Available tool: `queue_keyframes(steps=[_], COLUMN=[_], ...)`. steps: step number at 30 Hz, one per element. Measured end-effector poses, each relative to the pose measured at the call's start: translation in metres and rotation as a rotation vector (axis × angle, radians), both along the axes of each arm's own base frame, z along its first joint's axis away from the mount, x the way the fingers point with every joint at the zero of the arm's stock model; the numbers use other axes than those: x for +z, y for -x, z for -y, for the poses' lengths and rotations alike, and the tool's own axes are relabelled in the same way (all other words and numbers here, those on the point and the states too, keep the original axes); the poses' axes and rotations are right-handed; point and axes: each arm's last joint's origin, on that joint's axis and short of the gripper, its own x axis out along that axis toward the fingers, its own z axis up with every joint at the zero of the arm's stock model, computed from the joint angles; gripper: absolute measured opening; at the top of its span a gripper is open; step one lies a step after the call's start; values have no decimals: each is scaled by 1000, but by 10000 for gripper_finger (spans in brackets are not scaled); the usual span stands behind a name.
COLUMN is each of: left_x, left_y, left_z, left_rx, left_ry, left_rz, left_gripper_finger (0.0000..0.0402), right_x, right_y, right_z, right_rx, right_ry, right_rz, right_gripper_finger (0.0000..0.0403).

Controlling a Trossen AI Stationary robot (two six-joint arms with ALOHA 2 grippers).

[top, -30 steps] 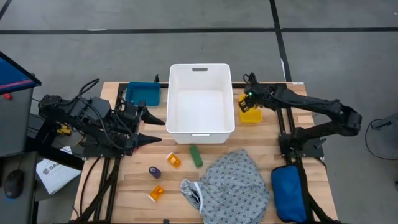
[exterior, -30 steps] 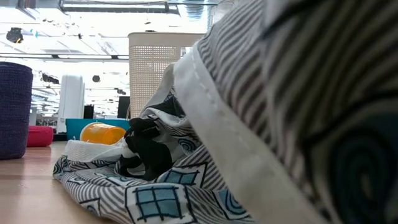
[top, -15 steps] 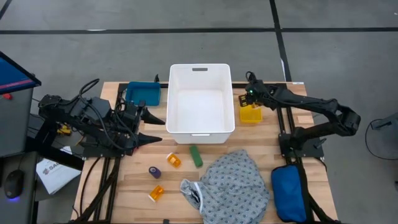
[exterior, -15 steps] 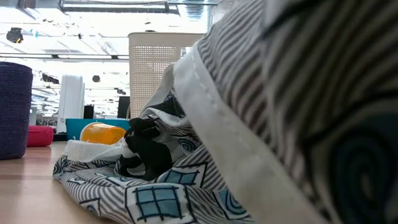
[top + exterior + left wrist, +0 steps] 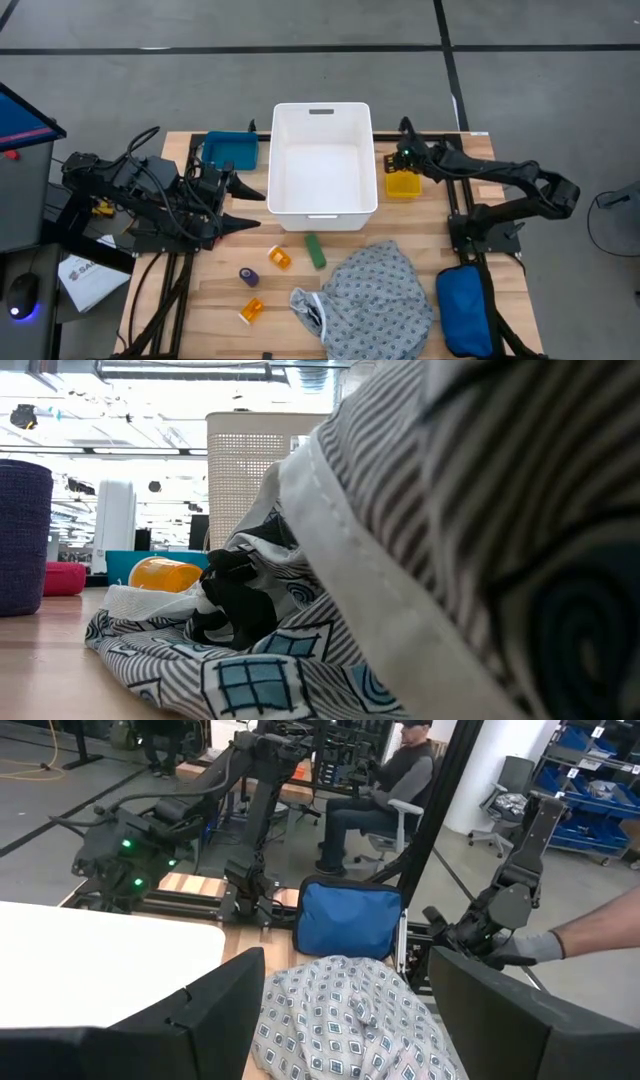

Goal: Pick & place medical supplies in basket/bin
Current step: Put the bottom orange pill bottle into the yellow bin

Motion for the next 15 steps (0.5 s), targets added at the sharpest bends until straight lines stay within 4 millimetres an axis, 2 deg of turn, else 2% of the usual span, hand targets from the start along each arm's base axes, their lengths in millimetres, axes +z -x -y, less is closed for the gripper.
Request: queue_keyframes(steps=[3,6,11,15], left_x=[0,0,0,-4], left_y=[0,0,0,1], left_z=[0,0,0,-1], left_rx=[0,0,5,24], left_ry=[0,2,4,-10], left_rz=[0,0,-2,-39], left_gripper_finger=[274,274,274,274], right_x=[-3,2,28,45], right_y=[2,3,6,11], right_z=[-1,-2,-9,-28], right_rx=[1,1,18,60], right_ry=[1,18,84,101], right_rz=[5,24,118,196], right_gripper_finger=[204,204,204,204])
